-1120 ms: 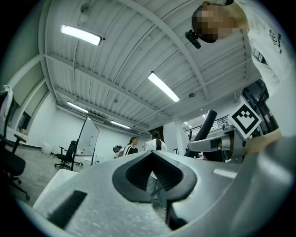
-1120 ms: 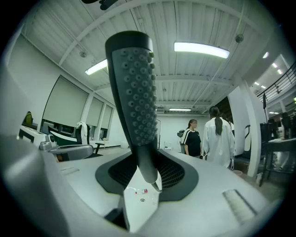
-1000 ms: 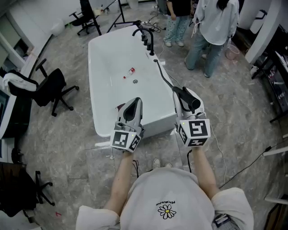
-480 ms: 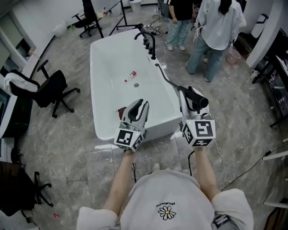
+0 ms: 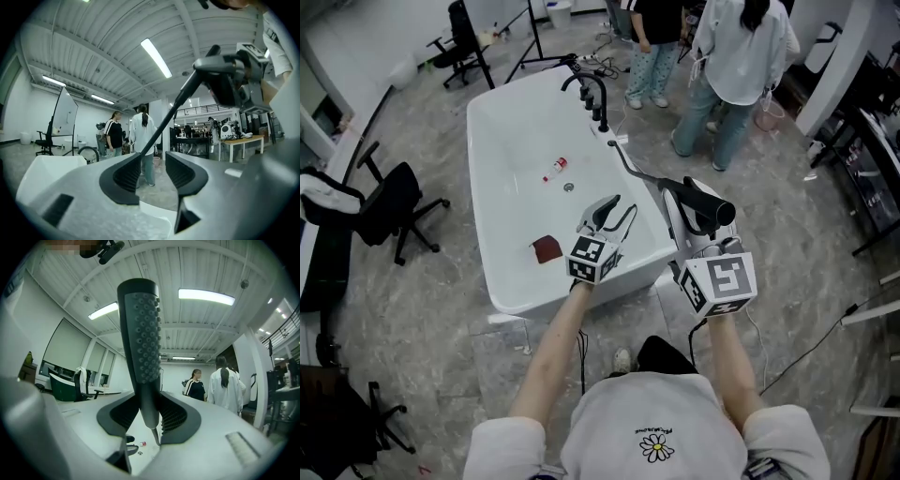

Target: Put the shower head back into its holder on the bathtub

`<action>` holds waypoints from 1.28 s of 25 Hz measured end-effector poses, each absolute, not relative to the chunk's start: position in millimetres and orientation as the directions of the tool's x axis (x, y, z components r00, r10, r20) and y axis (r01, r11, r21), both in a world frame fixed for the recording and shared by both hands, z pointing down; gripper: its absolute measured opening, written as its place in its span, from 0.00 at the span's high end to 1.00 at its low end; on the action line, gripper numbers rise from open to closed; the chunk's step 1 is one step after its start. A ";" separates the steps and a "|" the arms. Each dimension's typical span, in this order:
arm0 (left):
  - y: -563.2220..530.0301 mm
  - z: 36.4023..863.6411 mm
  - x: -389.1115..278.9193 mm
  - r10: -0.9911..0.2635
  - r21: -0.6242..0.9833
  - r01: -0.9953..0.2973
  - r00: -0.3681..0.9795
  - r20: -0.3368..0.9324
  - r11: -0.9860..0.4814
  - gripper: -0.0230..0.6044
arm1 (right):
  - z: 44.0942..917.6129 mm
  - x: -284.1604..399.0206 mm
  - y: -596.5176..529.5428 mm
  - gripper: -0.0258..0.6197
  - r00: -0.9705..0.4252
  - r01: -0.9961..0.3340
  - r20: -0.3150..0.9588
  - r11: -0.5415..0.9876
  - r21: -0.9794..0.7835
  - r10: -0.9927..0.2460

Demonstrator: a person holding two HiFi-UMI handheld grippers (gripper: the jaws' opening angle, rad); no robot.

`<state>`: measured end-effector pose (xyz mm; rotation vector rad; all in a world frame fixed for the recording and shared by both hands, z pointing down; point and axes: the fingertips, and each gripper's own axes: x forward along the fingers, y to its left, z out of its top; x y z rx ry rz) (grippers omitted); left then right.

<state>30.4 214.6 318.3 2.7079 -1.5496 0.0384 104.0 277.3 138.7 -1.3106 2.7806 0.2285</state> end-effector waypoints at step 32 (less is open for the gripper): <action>-54.7 550.7 47.0 -0.736 0.100 -0.912 0.382 0.559 -0.398 0.66 | 153.6 84.3 66.6 0.74 -0.759 -0.637 0.078 0.762 0.115 -0.646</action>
